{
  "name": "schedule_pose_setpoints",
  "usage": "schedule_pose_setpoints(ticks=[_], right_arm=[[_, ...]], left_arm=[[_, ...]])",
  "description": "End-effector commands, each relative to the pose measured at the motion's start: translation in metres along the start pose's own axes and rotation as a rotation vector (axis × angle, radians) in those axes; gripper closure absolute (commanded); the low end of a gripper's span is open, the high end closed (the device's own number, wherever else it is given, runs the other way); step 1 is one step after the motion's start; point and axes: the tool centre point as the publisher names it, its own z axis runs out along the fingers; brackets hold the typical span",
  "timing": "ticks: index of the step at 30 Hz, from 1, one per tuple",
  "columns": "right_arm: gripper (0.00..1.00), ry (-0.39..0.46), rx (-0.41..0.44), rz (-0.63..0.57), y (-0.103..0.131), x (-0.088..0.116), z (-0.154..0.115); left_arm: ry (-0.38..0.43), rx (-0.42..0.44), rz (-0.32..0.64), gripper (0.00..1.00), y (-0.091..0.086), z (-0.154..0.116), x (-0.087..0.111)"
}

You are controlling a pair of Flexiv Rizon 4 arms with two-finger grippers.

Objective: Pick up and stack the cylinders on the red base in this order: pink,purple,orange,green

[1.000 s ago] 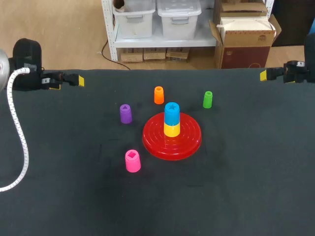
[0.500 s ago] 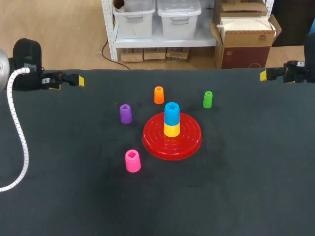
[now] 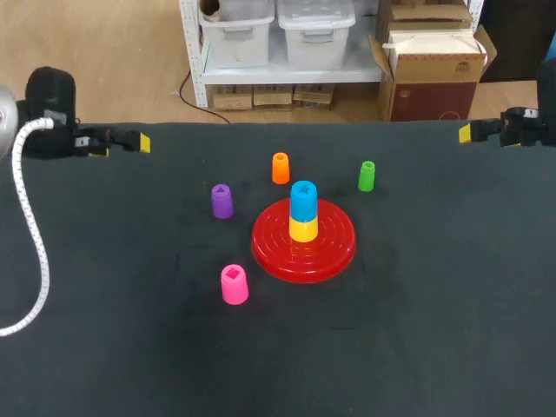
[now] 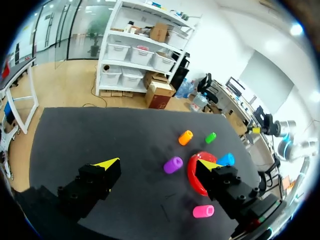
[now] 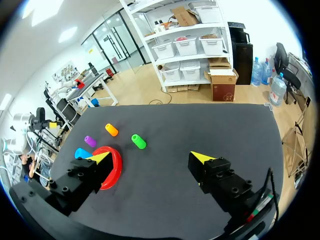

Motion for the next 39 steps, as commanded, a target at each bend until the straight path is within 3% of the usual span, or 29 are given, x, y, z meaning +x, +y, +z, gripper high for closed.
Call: schedule_pose_setpoints(ticks=[1, 10, 13, 17, 20, 26, 31, 34, 39], right_arm=[[0.0, 0.0, 0.0, 0.0, 0.0, 0.0, 0.0], [0.0, 0.0, 0.0, 0.0, 0.0, 0.0, 0.0], [0.0, 0.0, 0.0, 0.0, 0.0, 0.0, 0.0], [0.0, 0.0, 0.0, 0.0, 0.0, 0.0, 0.0], [0.0, 0.0, 0.0, 0.0, 0.0, 0.0, 0.0], [0.0, 0.0, 0.0, 0.0, 0.0, 0.0, 0.0], [0.0, 0.0, 0.0, 0.0, 0.0, 0.0, 0.0], [0.0, 0.0, 0.0, 0.0, 0.0, 0.0, 0.0], [0.0, 0.0, 0.0, 0.0, 0.0, 0.0, 0.0]], left_arm=[[0.051, -0.179, -0.123, 0.0, 0.002, 0.016, -0.005], [0.051, -0.179, -0.123, 0.0, 0.002, 0.016, -0.005], [-0.001, -0.021, -0.008, 0.0, -0.003, 0.007, -0.003], [-0.005, 0.291, 0.143, 0.0, -0.016, -0.007, 0.001], [-0.001, 0.4, 0.248, 0.0, -0.017, -0.009, 0.002], [0.114, 0.56, 0.408, 0.0, -0.009, -0.007, 0.005], [0.183, 0.63, 0.524, 0.0, 0.003, -0.002, 0.007], [0.207, 0.683, 0.563, 0.0, 0.004, -0.003, 0.006], [0.189, 0.68, 0.559, 0.0, 0.001, -0.003, 0.004]])
